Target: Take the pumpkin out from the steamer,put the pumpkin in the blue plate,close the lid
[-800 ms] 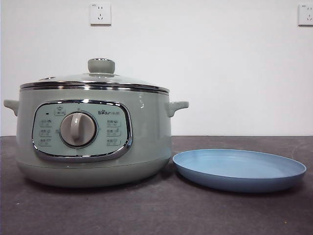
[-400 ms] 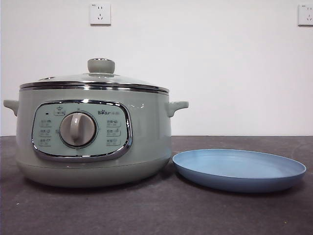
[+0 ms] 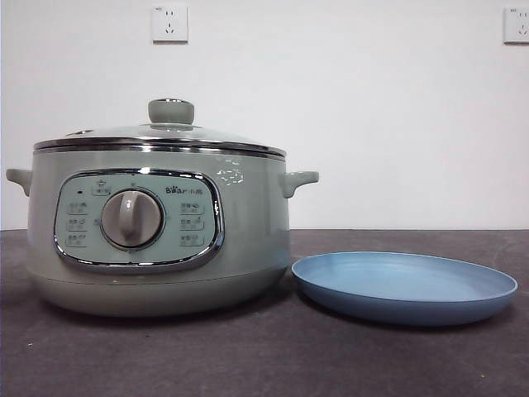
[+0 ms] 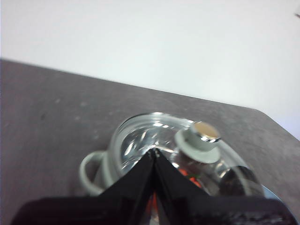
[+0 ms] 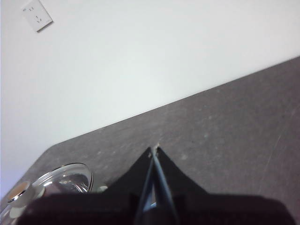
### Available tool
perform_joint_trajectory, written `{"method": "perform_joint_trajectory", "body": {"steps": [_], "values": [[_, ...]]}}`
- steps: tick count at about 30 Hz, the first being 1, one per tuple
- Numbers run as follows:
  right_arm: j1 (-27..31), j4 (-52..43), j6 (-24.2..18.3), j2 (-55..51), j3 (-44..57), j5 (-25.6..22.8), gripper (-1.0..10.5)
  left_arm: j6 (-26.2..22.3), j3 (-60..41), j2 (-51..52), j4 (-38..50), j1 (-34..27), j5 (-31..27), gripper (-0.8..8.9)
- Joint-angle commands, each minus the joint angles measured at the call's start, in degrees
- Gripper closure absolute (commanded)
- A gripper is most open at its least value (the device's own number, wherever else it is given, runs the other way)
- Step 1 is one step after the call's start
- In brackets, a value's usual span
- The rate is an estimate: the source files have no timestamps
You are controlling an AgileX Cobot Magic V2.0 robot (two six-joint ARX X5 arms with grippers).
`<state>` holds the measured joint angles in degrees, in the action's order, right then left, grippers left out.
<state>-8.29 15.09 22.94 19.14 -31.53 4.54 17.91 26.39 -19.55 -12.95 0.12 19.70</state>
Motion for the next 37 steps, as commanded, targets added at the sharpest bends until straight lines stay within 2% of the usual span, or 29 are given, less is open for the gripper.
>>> {"method": "perform_joint_trajectory", "body": {"steps": [1, 8, 13, 16, 18, 21, 22, 23, 25, 26, 33, 37], "values": [[0.0, 2.4, -5.3, 3.9, -5.1, 0.8, 9.6, -5.0, 4.0, -3.7, -1.2, -0.2, 2.9, 8.22], [0.0, 11.5, -13.7, 14.5, -16.9, 9.7, 9.6, -11.2, 15.9, -14.5, -10.4, -0.1, 10.5, 8.22], [0.0, 20.2, -17.6, 21.5, -23.5, 18.2, 9.6, -14.3, 23.6, -21.3, -18.5, -0.1, 16.0, 8.22], [0.0, 23.9, -19.6, 24.7, -25.8, 21.6, 9.6, -15.2, 26.8, -23.7, -21.7, 0.0, 17.6, 8.16], [0.0, 24.6, -20.0, 26.3, -26.3, 22.1, 8.9, -15.2, 27.9, -24.6, -22.3, 0.0, 18.4, 8.13], [0.0, 25.0, -19.8, 27.8, -26.3, 22.1, 7.2, -15.2, 28.3, -24.6, -22.7, 0.0, 18.4, 8.01], [0.0, 25.2, -19.8, 28.2, -26.3, 22.1, 6.4, -15.2, 28.3, -24.6, -22.7, 0.0, 18.4, 7.48], [0.0, 25.4, -19.8, 28.5, -26.3, 22.0, 5.5, -15.1, 28.3, -24.6, -22.7, 0.0, 18.3, 6.38], [0.0, 25.6, -19.8, 28.9, -26.3, 22.0, 4.6, -14.9, 28.3, -24.6, -22.7, 0.0, 17.9, 4.52], [0.0, 25.7, -19.8, 28.9, -26.3, 22.0, 4.3, -14.6, 28.3, -24.6, -22.7, 0.0, 17.9, 3.97], [0.0, 25.8, -18.5, 28.9, -26.3, 22.2, 4.4, -12.8, 28.5, -25.5, -21.1, 0.4, 17.5, 4.01], [0.0, 25.8, -18.3, 28.9, -26.3, 22.2, 4.4, -12.9, 30.7, -28.8, -21.0, 3.7, 12.9, 4.01]]}}
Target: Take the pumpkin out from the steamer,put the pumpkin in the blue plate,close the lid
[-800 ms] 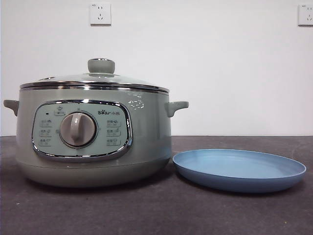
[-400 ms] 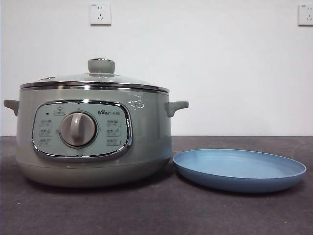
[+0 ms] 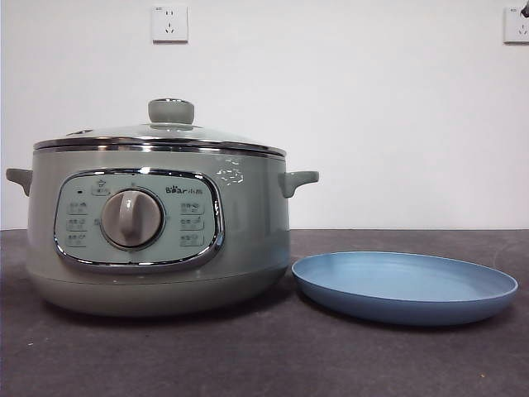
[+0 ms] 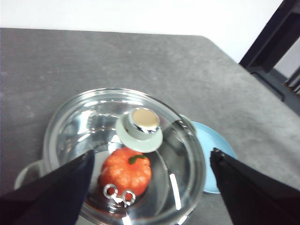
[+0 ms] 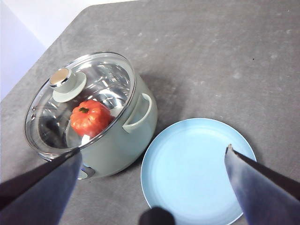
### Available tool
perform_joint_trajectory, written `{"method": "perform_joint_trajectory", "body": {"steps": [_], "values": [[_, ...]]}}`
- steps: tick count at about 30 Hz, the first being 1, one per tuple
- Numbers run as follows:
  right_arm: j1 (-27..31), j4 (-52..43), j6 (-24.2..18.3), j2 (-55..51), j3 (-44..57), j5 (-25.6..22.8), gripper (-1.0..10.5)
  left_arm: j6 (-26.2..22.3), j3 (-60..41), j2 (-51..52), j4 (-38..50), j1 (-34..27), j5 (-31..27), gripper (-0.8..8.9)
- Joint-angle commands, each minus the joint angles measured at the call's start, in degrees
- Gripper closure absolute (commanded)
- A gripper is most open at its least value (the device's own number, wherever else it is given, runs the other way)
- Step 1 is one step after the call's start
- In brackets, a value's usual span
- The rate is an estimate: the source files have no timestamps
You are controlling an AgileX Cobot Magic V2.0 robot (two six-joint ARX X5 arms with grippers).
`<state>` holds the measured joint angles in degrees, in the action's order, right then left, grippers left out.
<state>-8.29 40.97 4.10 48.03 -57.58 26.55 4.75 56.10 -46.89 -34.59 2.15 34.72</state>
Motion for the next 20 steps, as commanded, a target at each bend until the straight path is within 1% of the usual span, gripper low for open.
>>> {"method": "perform_joint_trajectory", "body": {"steps": [1, 12, 15, 20], "values": [[0.0, -0.1, 0.5, 0.0, -0.2, 0.2, 4.4, -0.1, 1.8, -2.6, 0.7, 3.0, -3.8, 4.01], [0.0, 0.7, 0.5, 0.0, -0.2, 0.1, 4.4, -4.4, 10.1, -17.0, 1.0, 17.6, -19.5, 4.01], [0.0, 1.6, 0.5, 0.0, -0.2, 0.1, 4.4, -5.1, 10.9, -20.7, 2.6, 20.1, -22.4, 4.02], [0.0, 1.6, 0.5, 0.0, -0.2, 0.1, 4.4, -5.1, 10.9, -26.4, 6.7, 22.6, -25.3, 4.04]]}}
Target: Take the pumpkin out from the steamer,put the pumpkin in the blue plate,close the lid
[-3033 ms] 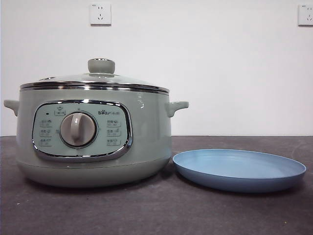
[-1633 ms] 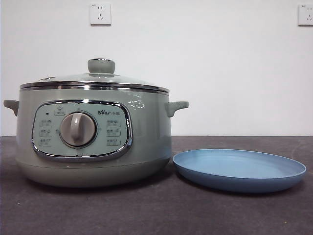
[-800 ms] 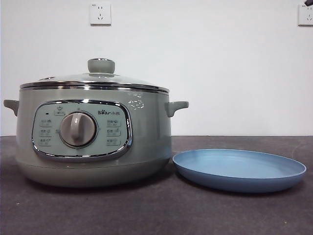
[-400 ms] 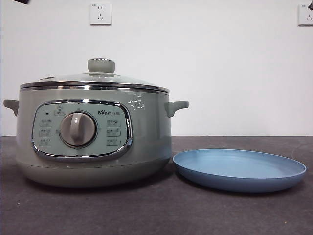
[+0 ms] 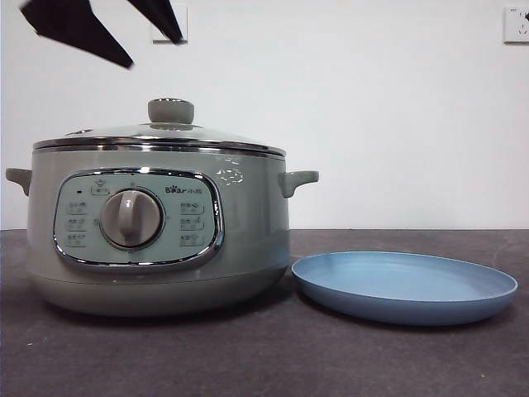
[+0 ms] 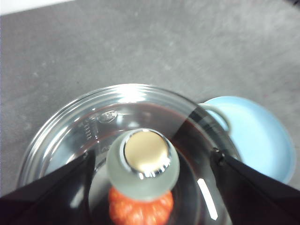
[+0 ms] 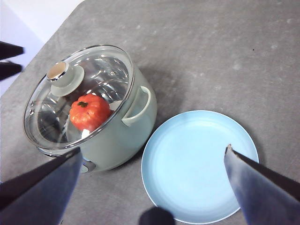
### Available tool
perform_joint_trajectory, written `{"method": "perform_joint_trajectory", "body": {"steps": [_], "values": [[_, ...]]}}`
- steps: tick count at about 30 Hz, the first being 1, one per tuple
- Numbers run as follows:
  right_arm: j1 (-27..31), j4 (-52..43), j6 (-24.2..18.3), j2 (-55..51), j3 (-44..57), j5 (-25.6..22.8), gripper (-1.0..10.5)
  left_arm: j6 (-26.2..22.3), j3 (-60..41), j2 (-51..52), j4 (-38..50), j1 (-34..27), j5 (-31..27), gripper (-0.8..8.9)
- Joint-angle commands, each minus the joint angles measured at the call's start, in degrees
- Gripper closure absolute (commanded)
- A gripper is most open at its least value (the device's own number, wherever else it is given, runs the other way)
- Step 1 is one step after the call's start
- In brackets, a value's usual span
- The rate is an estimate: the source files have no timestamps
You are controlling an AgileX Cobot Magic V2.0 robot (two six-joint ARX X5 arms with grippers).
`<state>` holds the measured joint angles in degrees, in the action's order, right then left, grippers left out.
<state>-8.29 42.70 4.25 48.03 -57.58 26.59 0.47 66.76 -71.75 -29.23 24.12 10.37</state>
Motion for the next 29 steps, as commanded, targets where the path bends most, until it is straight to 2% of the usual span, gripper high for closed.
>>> {"method": "perform_joint_trajectory", "body": {"steps": [1, 11, 23, 24, 26, 29], "values": [[0.0, -0.1, 0.3, 0.0, -0.2, 0.0, 4.4, -0.8, 0.2, -2.0, 1.6, 0.7, -1.3, 4.04], [0.0, -0.1, 0.3, 0.0, -0.2, 0.0, 4.4, -1.0, 0.2, -9.0, 3.1, 1.1, -1.4, 4.04], [0.0, 0.0, 0.3, 0.0, -0.2, 0.1, 4.4, -1.0, 0.2, -9.5, 2.8, 1.1, -1.3, 4.13], [0.0, 0.1, 0.3, 0.0, -0.2, 0.1, 4.4, -1.0, 0.2, -9.5, 2.6, 1.1, -1.3, 4.43], [0.0, 0.2, 0.3, 0.0, -0.2, 0.1, 4.4, -1.7, 0.2, -9.5, 2.0, 1.1, -1.2, 5.67], [0.0, 0.2, 0.3, 0.0, -0.2, 0.1, 4.4, -2.7, 0.2, -9.5, 1.2, 1.1, -1.2, 7.96]]}}
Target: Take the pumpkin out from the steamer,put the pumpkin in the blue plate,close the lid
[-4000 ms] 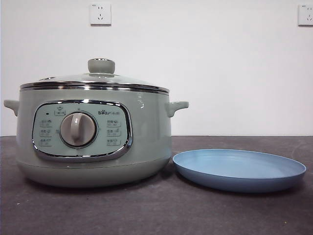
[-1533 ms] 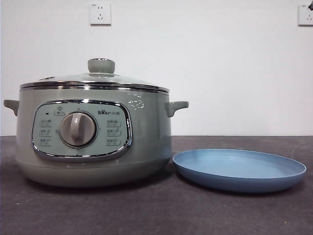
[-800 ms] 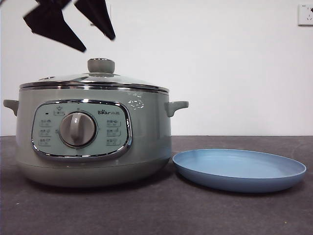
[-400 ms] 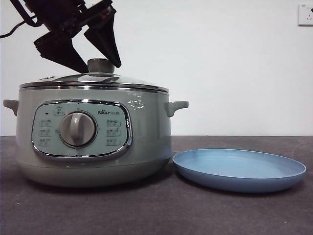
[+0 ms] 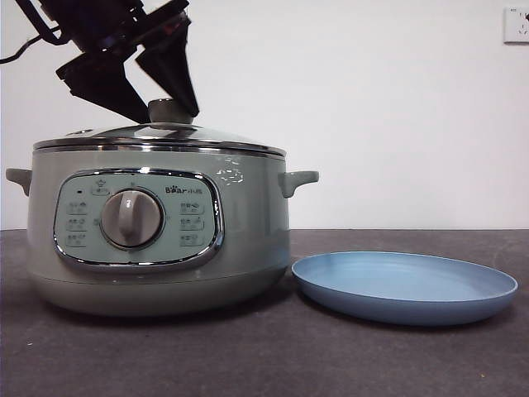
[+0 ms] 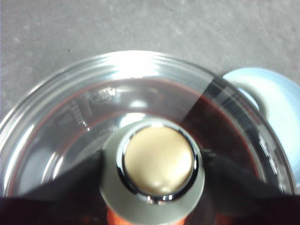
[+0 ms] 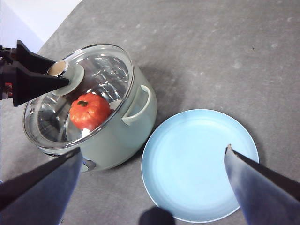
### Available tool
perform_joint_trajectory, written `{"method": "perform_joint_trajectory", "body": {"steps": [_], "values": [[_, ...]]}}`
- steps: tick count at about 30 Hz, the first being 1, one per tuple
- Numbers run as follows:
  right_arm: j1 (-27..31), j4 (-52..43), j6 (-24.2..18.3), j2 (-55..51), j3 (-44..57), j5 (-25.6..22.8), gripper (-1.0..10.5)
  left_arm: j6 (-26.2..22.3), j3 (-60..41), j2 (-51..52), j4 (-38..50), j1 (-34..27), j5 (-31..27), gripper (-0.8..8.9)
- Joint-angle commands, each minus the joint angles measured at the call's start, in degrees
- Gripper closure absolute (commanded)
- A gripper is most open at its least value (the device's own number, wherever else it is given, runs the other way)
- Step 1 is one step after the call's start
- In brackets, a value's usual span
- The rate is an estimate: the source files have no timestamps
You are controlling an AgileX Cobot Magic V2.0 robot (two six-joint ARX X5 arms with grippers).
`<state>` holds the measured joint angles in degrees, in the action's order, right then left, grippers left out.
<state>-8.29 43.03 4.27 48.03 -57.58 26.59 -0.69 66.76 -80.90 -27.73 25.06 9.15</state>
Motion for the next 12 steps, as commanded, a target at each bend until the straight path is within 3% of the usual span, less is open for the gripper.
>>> {"method": "perform_joint_trajectory", "body": {"steps": [1, 12], "values": [[0.0, -0.1, 0.3, 0.0, -0.2, 0.1, 4.4, -1.6, 0.2, -0.3, -0.4, 0.2, 0.1, 8.34], [0.0, 0.2, 0.4, 0.0, -0.2, 0.1, 4.4, -2.2, 1.0, 0.2, 0.2, 0.2, 0.0, 8.22]]}}
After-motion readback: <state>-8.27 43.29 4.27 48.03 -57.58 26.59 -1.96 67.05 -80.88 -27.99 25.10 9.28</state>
